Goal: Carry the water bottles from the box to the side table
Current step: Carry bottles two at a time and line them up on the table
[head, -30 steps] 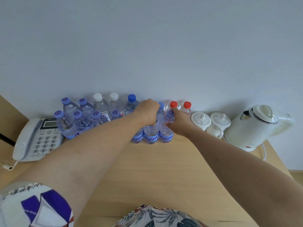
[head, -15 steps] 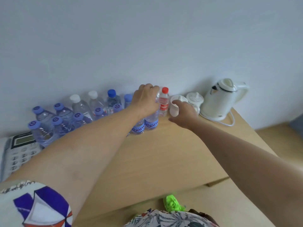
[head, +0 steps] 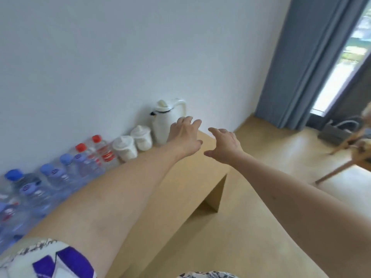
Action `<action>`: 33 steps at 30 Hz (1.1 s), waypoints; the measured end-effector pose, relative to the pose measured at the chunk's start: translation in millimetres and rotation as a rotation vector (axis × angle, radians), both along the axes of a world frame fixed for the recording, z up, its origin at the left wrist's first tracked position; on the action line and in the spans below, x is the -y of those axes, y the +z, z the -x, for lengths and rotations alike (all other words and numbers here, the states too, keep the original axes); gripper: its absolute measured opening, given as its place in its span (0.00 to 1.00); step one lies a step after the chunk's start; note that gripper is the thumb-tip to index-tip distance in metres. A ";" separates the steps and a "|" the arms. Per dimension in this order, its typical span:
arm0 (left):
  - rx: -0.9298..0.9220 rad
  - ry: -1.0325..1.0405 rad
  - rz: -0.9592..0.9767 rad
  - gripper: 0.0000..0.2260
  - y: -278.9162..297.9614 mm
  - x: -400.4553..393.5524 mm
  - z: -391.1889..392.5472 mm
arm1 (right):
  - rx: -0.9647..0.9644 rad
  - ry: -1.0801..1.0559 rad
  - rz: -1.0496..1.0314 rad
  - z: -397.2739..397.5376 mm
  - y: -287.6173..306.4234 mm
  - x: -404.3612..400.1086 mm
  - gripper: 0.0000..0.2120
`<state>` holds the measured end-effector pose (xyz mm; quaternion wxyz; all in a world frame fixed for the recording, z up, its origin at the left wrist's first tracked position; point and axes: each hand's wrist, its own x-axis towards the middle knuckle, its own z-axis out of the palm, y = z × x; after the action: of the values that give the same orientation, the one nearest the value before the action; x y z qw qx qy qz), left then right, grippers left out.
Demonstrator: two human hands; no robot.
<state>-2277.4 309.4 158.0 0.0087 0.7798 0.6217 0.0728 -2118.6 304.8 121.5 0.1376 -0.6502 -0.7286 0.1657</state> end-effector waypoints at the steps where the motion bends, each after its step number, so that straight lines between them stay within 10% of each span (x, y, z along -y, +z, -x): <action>1: -0.007 -0.035 0.010 0.31 0.0 -4.1 -29.2 | 0.000 -0.042 0.006 -30.1 0.4 3.1 0.44; 14: -0.006 -0.644 0.066 0.31 7.9 13.3 -464.8 | 0.016 -0.719 0.024 -431.6 13.3 106.7 0.47; 33: -0.046 -1.274 0.125 0.33 -30.2 16.0 -901.1 | -0.019 -1.510 0.093 -767.1 -18.7 189.4 0.46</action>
<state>-1376.3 293.4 127.7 0.0823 0.9958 0.0395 0.0002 -1351.5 115.4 102.8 0.1924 -0.9763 -0.0761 0.0628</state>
